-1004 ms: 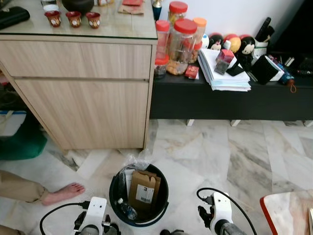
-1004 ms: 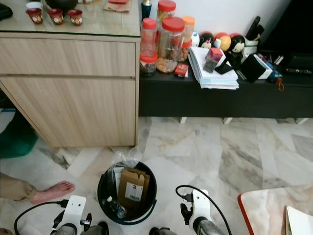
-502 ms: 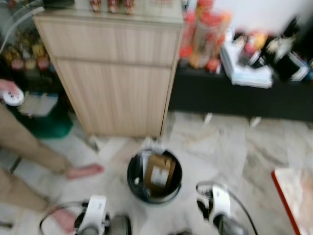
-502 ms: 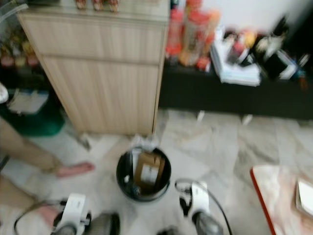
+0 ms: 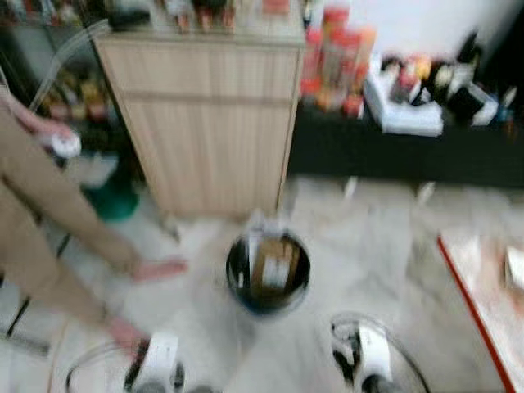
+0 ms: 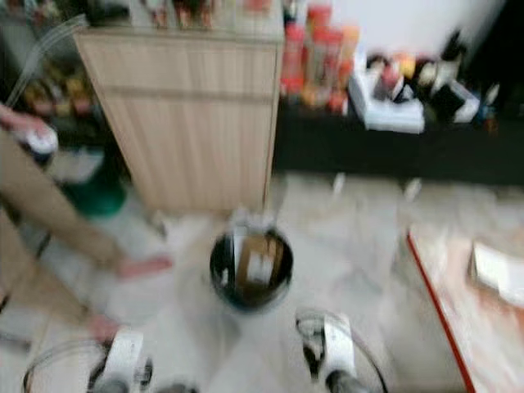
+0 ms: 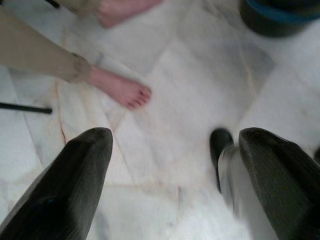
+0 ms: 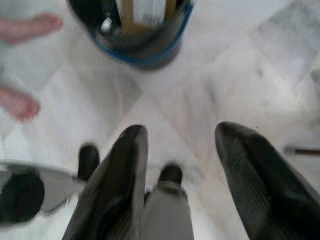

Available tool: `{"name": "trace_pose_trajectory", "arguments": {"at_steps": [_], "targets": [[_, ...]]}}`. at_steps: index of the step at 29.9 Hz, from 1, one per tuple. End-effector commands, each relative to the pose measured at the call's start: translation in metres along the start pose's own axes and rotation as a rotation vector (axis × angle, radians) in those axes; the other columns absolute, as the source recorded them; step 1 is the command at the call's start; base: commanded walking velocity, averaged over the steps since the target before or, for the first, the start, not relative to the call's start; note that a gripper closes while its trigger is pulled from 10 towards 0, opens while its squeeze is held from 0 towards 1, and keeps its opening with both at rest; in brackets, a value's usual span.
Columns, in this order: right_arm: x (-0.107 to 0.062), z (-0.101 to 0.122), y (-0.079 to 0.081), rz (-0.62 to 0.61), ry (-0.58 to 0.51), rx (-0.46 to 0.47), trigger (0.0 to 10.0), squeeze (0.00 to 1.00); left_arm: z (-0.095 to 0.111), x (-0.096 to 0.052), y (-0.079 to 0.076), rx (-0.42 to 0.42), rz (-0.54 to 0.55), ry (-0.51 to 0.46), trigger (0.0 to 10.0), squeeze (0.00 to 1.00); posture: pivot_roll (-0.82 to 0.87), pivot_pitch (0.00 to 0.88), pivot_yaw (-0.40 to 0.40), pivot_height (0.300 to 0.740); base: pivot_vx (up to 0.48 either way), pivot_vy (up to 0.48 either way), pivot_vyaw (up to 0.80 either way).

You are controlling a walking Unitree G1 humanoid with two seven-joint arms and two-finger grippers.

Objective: Picking trash to rubbish bin

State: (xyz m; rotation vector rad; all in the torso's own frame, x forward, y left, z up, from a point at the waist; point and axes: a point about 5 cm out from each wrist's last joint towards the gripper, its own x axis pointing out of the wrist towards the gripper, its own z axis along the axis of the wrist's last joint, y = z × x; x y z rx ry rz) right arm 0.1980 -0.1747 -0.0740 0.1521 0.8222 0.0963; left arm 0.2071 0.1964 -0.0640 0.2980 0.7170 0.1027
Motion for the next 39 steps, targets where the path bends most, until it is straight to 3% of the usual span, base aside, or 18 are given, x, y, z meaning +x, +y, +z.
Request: {"name": "trace_pose_trajectory", "arguments": {"at_steps": [1, 8, 13, 16, 20, 21, 24, 26, 28, 29, 30, 33, 35, 39], "targets": [[0.001, 0.009, -0.003, 0.002, -0.033, -0.016, 10.0, 0.0, -0.004, -0.002, -0.004, -0.001, -0.006, 0.009, 10.0, 0.0, 0.09, 0.154, -0.122, 0.74, 0.0, 0.0, 0.0], [0.005, 0.038, 0.003, 0.081, -0.135, -0.097, 10.0, 0.0, 0.021, 0.005, 0.005, -0.023, 0.036, -0.095, 10.0, 0.0, 0.09, 0.152, -0.122, 0.74, 0.0, 0.0, 0.0], [0.01, 0.084, 0.027, 0.204, -0.322, -0.161, 10.0, 0.0, 0.058, 0.01, 0.017, -0.06, 0.094, -0.261, 10.0, 0.0, 0.09, 0.142, -0.12, 0.74, 0.0, 0.0, 0.0], [0.01, 0.095, 0.036, 0.246, -0.37, -0.177, 10.0, 0.0, 0.07, 0.011, 0.022, -0.056, 0.115, -0.322, 10.0, 0.0, 0.09, 0.141, -0.12, 0.74, 0.0, 0.0, 0.0], [0.01, 0.097, 0.038, 0.258, -0.378, -0.179, 10.0, 0.0, 0.073, 0.011, 0.023, -0.059, 0.119, -0.331, 10.0, 0.0, 0.09, 0.141, -0.12, 0.74, 0.0, 0.0, 0.0], [0.009, 0.112, 0.052, 0.325, -0.445, -0.196, 10.0, 0.0, 0.093, 0.011, 0.03, -0.079, 0.154, -0.416, 10.0, 0.0, 0.09, 0.132, -0.114, 0.74, 0.0, 0.0, 0.0], [0.007, 0.132, 0.062, 0.357, -0.527, -0.195, 10.0, 0.0, 0.115, 0.01, 0.037, -0.085, 0.181, -0.505, 10.0, 0.0, 0.09, 0.124, -0.111, 0.74, 0.0, 0.0, 0.0], [0.007, 0.136, 0.063, 0.359, -0.544, -0.186, 10.0, 0.0, 0.118, 0.01, 0.038, -0.081, 0.185, -0.52, 10.0, 0.0, 0.09, 0.124, -0.111, 0.74, 0.0, 0.0, 0.0], [0.003, 0.162, 0.066, 0.328, -0.644, -0.162, 10.0, 0.0, 0.142, 0.008, 0.046, -0.092, 0.213, -0.606, 10.0, 0.0, 0.09, 0.116, -0.107, 0.74, 0.0, 0.0, 0.0], [0.003, 0.162, 0.066, 0.328, -0.644, -0.162, 10.0, 0.0, 0.142, 0.008, 0.046, -0.092, 0.213, -0.606, 10.0, 0.0, 0.09, 0.116, -0.107, 0.74, 0.0, 0.0, 0.0], [-0.002, 0.184, 0.063, 0.272, -0.729, -0.129, 10.0, 0.0, 0.161, 0.005, 0.051, -0.093, 0.229, -0.674, 10.0, 0.0, 0.09, 0.106, -0.105, 0.74, 0.0, 0.0, 0.0], [-0.004, 0.192, 0.062, 0.252, -0.762, -0.111, 10.0, 0.0, 0.169, 0.003, 0.053, -0.093, 0.232, -0.7, 10.0, 0.0, 0.09, 0.106, -0.105, 0.74, 0.0, 0.0, 0.0], [-0.012, 0.215, 0.055, 0.184, -0.847, -0.074, 10.0, 0.0, 0.193, -0.001, 0.056, -0.087, 0.215, -0.775, 10.0, 0.0, 0.09, 0.088, -0.099, 0.74, 0.0, 0.0, 0.0], [-0.016, 0.226, 0.051, 0.132, -0.886, -0.065, 10.0, 0.0, 0.204, -0.003, 0.055, -0.072, 0.197, -0.808, 10.0, 0.0, 0.09, 0.074, -0.097, 0.74, 0.0, 0.0, 0.0]]}}
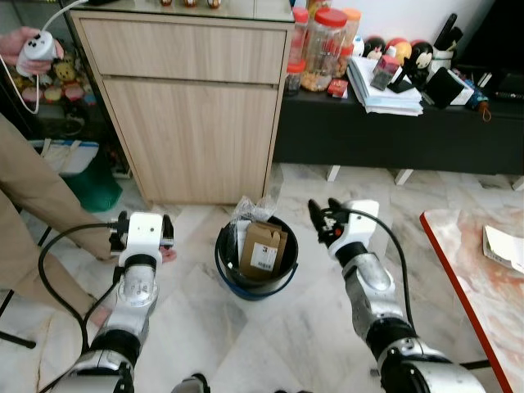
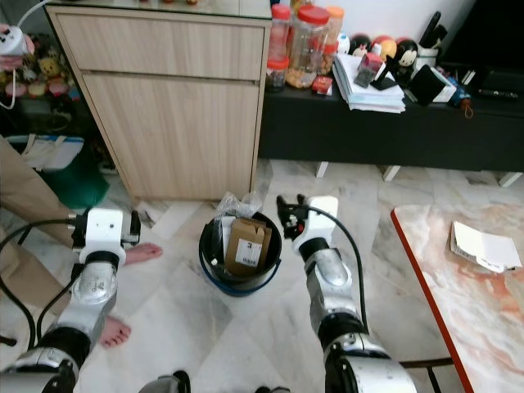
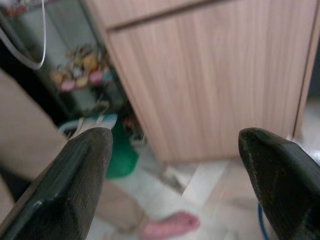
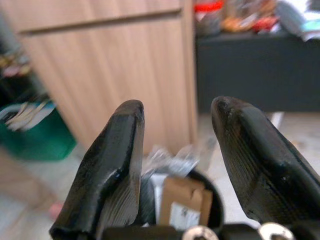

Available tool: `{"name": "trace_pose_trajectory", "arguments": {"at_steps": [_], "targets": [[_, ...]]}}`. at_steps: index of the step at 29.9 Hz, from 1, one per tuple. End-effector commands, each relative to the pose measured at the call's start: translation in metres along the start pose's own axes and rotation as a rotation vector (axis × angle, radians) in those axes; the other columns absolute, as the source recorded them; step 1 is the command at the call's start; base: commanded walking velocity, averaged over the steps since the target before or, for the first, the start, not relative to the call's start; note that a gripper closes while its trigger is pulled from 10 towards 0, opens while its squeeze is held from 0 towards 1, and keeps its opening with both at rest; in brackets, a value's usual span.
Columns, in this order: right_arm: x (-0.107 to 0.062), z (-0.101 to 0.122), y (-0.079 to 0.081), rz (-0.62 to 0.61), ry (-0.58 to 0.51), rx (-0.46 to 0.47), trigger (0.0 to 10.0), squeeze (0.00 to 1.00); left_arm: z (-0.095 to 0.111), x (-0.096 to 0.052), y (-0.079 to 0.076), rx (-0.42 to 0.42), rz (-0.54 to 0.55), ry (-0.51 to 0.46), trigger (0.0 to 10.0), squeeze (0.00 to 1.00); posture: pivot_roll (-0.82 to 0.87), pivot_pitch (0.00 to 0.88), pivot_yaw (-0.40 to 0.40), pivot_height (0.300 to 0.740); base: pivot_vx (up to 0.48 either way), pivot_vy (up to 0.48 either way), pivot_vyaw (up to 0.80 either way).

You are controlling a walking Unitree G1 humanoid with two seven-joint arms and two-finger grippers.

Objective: Picking trash to rubbish bin

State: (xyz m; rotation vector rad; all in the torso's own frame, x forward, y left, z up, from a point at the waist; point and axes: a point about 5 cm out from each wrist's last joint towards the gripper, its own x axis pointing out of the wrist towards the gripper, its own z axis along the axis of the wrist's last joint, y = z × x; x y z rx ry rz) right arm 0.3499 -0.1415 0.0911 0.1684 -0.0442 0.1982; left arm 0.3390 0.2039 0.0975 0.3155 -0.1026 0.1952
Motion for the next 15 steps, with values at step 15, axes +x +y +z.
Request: {"name": "trace_pose_trajectory", "arguments": {"at_steps": [15], "targets": [[0.001, 0.015, -0.019, -0.139, -0.075, -0.021, 10.0, 0.0, 0.004, -0.003, -0.013, -0.002, -0.019, -0.028, 10.0, 0.0, 0.09, 0.024, -0.086, 0.74, 0.0, 0.0, 0.0]]}}
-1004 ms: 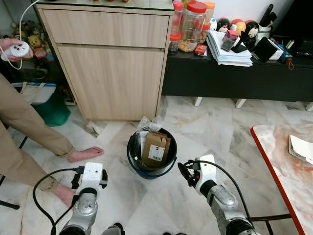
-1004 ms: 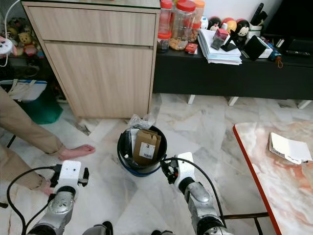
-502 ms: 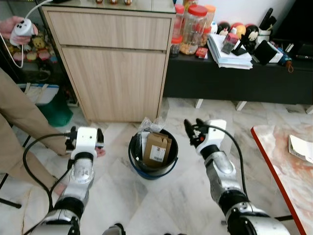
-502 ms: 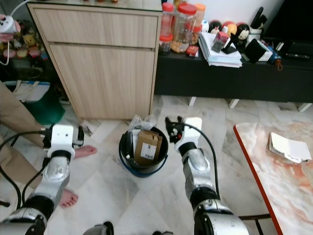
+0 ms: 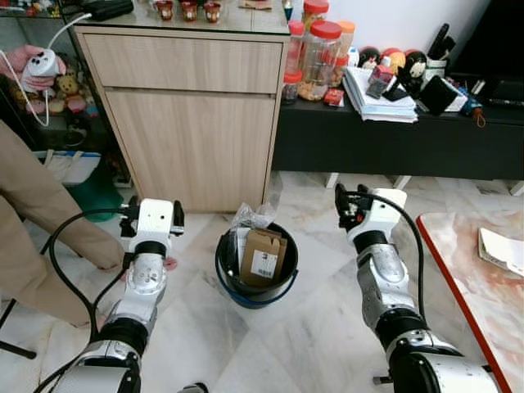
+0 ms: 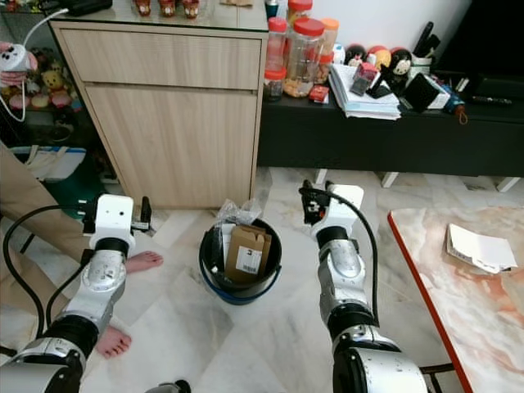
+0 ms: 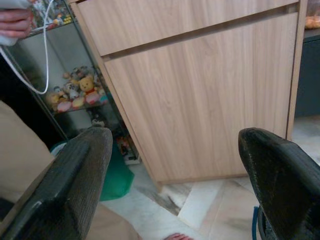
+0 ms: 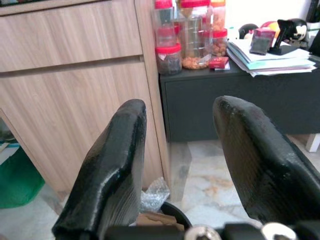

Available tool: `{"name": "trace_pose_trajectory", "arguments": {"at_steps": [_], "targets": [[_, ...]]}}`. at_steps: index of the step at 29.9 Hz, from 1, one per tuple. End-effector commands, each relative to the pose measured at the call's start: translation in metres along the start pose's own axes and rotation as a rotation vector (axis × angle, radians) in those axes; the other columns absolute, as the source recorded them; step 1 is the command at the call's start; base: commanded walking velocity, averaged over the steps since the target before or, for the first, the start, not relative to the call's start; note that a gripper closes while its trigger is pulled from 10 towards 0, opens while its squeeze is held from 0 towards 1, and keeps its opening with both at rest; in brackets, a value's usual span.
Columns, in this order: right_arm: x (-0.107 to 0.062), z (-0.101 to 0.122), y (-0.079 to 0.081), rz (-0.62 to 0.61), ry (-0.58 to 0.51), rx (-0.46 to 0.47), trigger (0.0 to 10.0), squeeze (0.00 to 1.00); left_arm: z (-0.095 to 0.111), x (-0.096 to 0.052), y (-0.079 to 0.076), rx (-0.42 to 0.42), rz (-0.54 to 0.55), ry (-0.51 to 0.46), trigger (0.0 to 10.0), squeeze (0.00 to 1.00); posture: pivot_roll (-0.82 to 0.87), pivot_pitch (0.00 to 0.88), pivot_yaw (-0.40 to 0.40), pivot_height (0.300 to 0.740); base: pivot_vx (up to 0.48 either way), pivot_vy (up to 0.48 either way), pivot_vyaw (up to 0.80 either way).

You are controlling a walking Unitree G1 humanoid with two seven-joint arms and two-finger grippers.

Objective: Picking trash to rubbish bin

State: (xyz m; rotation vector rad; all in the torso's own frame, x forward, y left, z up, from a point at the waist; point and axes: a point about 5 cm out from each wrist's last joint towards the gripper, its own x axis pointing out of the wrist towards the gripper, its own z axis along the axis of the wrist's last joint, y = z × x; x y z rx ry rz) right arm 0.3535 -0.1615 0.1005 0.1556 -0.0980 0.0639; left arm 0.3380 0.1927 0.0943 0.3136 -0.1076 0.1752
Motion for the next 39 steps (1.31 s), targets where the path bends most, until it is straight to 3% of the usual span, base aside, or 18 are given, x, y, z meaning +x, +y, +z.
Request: {"name": "trace_pose_trajectory", "arguments": {"at_steps": [1, 5, 39], "targets": [[0.002, 0.003, 0.0, -0.012, -0.015, 0.007, 10.0, 0.0, 0.004, 0.001, -0.002, 0.002, 0.001, -0.023, 10.0, 0.0, 0.09, 0.024, -0.086, 0.74, 0.0, 0.0, 0.0], [0.003, 0.004, 0.002, -0.01, -0.017, 0.0, 10.0, 0.0, 0.005, 0.001, -0.002, 0.001, 0.001, -0.028, 10.0, 0.0, 0.09, 0.01, -0.084, 0.74, 0.0, 0.0, -0.13], [0.006, 0.008, 0.021, 0.066, -0.045, -0.009, 10.0, 0.0, 0.017, 0.007, 0.001, 0.007, 0.041, -0.074, 10.0, 0.0, 0.09, 0.082, -0.091, 0.74, 0.0, -0.031, -0.8]]}}
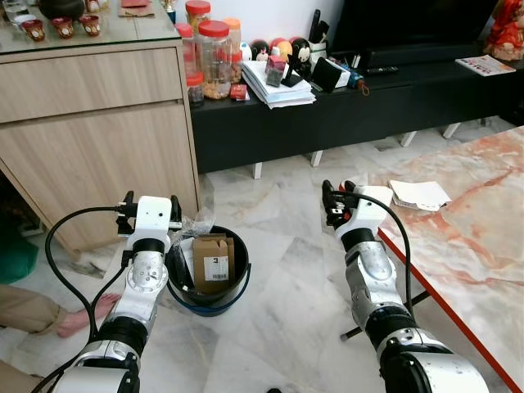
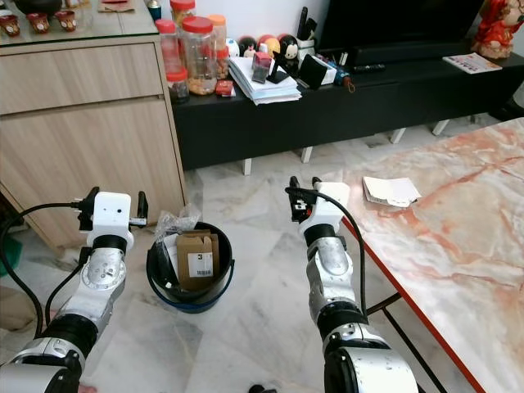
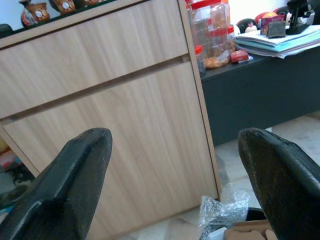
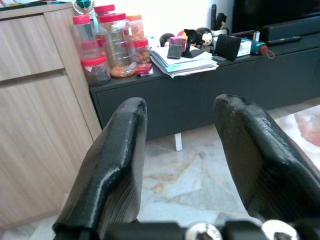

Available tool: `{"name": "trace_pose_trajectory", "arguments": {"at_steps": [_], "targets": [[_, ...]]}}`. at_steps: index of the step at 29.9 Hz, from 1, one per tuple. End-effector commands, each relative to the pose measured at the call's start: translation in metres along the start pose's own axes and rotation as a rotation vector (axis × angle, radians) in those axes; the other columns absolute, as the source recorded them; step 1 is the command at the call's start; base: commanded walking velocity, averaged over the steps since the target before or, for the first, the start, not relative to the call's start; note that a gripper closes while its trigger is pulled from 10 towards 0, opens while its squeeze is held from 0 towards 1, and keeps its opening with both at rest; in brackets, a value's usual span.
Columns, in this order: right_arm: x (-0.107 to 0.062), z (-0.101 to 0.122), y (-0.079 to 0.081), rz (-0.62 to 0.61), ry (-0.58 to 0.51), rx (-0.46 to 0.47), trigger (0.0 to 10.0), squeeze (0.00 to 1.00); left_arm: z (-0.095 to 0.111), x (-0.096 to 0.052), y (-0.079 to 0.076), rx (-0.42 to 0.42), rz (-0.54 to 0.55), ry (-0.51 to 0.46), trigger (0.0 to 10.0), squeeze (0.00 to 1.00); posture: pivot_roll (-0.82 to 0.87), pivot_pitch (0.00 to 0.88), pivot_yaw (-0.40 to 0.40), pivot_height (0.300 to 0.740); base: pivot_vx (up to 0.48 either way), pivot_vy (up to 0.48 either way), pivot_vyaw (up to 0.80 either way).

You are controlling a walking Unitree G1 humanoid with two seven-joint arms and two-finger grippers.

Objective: Picking trash to rubbish bin

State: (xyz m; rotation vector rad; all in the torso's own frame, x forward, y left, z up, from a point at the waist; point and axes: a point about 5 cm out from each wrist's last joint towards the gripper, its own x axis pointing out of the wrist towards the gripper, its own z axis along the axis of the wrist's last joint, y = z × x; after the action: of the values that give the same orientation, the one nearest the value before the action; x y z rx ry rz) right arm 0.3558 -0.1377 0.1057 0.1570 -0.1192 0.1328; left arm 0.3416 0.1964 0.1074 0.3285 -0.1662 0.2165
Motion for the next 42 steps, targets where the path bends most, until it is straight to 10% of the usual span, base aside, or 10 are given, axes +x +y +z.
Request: {"name": "trace_pose_trajectory", "arguments": {"at_steps": [1, 42], "targets": [[0.0019, 0.0062, -0.0028, -0.003, -0.028, -0.014, 10.0, 0.0, 0.006, 0.0013, -0.0051, -0.008, -0.007, -0.022, 10.0, 0.0, 0.09, 0.082, -0.091, 0.74, 0.0, 0.0, -0.8], [0.0003, 0.0017, 0.0058, 0.031, -0.016, -0.001, 10.0, 0.0, 0.0137, 0.0028, -0.0041, -0.004, 0.009, -0.057, 10.0, 0.0, 0.09, 0.095, -0.101, 0.74, 0.0, -0.076, -0.8]]}}
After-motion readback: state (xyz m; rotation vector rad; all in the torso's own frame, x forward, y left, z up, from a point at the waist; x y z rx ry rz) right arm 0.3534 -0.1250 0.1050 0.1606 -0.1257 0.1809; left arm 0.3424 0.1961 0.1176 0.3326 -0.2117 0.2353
